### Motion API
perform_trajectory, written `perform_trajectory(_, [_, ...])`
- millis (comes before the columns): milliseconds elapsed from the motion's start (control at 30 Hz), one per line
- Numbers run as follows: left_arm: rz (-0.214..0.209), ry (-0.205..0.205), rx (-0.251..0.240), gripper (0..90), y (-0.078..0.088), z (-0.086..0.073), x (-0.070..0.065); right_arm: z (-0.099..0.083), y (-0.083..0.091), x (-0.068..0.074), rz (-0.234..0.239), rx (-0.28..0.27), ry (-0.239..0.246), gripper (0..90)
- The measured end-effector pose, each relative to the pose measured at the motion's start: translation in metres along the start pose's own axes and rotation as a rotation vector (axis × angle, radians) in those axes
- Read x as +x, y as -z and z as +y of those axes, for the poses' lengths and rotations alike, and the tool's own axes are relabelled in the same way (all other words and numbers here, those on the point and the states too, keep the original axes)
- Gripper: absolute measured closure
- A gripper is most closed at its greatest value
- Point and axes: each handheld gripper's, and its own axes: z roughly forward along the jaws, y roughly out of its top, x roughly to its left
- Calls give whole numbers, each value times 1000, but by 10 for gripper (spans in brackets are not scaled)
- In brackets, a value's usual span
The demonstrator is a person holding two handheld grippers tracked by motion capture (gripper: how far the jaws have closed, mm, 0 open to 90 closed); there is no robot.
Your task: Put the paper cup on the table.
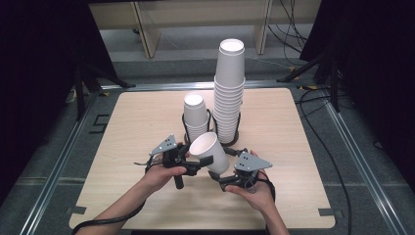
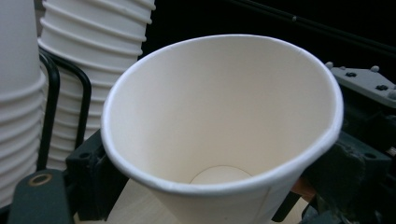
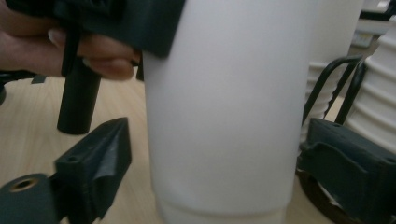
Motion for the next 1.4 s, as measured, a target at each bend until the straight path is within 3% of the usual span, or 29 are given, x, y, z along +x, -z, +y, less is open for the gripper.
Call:
perform_trajectory(167, [73, -140, 15, 141, 8, 7, -3, -4, 1, 0, 22, 24, -10, 30])
perform_trajectory(200, [85, -159, 21, 141, 11, 7, -3, -3, 4, 0, 7, 42, -6, 28])
perform_trajectory(367, [150, -214, 60, 141, 20, 1, 0, -11, 15, -5, -10, 32, -13, 29])
perform_trajectory(533, [217, -257, 96, 141, 28, -8, 5, -17, 28, -9, -79, 46, -16, 33])
perform_trajectory(733, [265, -335, 134, 141, 23, -17, 6, -24, 39, -15, -134, 30, -40, 34])
perform_trajectory(800, [277, -377, 149, 141, 19, -19, 7, -25, 42, -16, -146, 46, -51, 34])
perform_trajectory(867, [271, -377, 157, 141, 14, -23, 7, -25, 44, -18, -162, 45, -41, 34])
perform_trajectory(933, [272, -385, 169, 141, 11, -25, 8, -26, 44, -16, -157, 53, -74, 34])
perform_trajectory(1033, [272, -391, 188, 141, 7, -30, 8, -26, 44, -17, -166, 39, -67, 35])
perform_trajectory(1133, [270, -387, 195, 140, 4, -35, 9, -27, 44, -17, -152, 55, -95, 36])
perform_trajectory(1167, [269, -382, 194, 139, 3, -35, 10, -28, 44, -19, -169, 41, -61, 36])
perform_trajectory(1200, [271, -380, 191, 139, 3, -37, 11, -28, 44, -19, -172, 43, -59, 36])
perform_trajectory(1300, [270, -375, 190, 140, 3, -38, 12, -28, 43, -17, -148, 23, -110, 36])
perform_trajectory(1367, [275, -366, 188, 139, 2, -37, 13, -28, 45, -19, -190, 29, -61, 36])
perform_trajectory(1400, [269, -364, 187, 138, 2, -37, 13, -27, 46, -19, -190, 33, -63, 36])
